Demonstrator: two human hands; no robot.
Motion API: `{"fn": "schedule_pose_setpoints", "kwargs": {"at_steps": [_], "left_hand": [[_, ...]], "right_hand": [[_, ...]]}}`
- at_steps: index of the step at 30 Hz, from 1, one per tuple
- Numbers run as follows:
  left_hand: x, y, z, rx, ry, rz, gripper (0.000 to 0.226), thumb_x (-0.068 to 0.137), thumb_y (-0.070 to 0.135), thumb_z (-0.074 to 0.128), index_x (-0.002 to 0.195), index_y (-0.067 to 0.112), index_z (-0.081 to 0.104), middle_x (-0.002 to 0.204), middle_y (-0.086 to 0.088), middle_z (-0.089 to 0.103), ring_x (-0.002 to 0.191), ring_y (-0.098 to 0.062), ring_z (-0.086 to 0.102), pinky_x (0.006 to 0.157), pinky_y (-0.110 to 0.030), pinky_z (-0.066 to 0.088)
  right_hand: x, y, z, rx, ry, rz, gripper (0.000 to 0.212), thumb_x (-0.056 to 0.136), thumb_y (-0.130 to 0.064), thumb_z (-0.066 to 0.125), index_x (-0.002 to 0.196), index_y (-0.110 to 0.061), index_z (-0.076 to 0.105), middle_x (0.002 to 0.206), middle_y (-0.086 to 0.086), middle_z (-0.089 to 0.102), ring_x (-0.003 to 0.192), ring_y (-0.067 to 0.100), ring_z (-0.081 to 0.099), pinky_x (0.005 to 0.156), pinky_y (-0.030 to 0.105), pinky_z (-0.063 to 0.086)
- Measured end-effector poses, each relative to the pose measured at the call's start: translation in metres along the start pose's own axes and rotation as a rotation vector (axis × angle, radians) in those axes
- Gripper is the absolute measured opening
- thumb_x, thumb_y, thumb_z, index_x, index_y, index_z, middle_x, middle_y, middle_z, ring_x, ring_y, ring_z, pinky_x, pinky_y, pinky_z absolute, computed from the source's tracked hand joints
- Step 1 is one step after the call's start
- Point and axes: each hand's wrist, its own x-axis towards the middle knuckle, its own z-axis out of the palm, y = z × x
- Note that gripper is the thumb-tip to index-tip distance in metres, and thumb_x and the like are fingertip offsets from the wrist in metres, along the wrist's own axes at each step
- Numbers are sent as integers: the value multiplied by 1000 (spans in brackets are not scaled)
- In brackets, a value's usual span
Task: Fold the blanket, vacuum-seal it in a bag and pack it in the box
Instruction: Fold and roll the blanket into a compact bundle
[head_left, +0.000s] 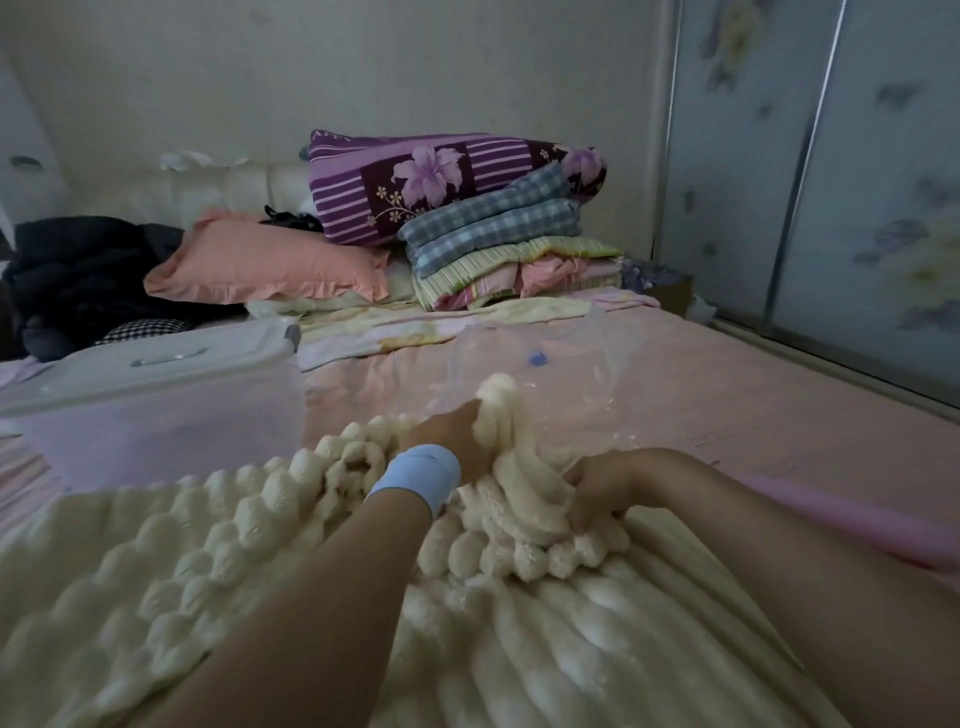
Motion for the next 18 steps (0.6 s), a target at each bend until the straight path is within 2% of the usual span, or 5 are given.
{"fn": "schedule_pose_setpoints", "kwargs": {"at_steps": [7, 10, 12, 14, 18], "left_hand": [[-52, -44, -42, -270, 389, -88, 56, 82, 56, 59, 129, 28, 45, 114, -3, 61, 98, -30, 59, 77, -34, 46], [-83, -62, -59, -452, -176, -76, 63, 84, 50, 67, 138, 27, 44, 111, 2, 57, 87, -24, 65, 72, -31, 53], [-105, -68, -69, -498, -791, -167, 53, 93, 36, 61, 141, 22, 45, 120, -2, 62, 95, -27, 69, 78, -31, 52], [-114, -74, -76, -430, -984, -176, 40, 93, 25, 61, 132, 15, 57, 123, -5, 66, 101, -30, 69, 86, -36, 51], [-119, -71, -76, -336, 26, -67, 30, 83, 0, 56, 97, 22, 71, 109, 3, 69, 98, -22, 67, 77, -29, 53]], "right_hand": [[2, -58, -1, 488, 767, -315, 39, 89, -50, 45, 93, -16, 65, 103, 5, 64, 103, 29, 60, 87, 39, 44], [-13, -90, 11, 561, 356, -288, 75, 72, -70, 68, 124, -17, 60, 110, 2, 65, 96, 22, 63, 80, 36, 50], [-23, -99, 26, 203, 215, -278, 67, 68, -52, 80, 127, -29, 58, 115, 4, 68, 88, 18, 64, 70, 31, 51], [-33, -100, 41, -39, 91, -293, 47, 79, -16, 73, 125, -24, 67, 102, 0, 74, 80, 16, 62, 69, 30, 49], [-66, -97, 76, -206, -153, -245, 38, 84, 7, 60, 111, -14, 75, 74, -13, 69, 66, 2, 59, 62, 15, 48]]}}
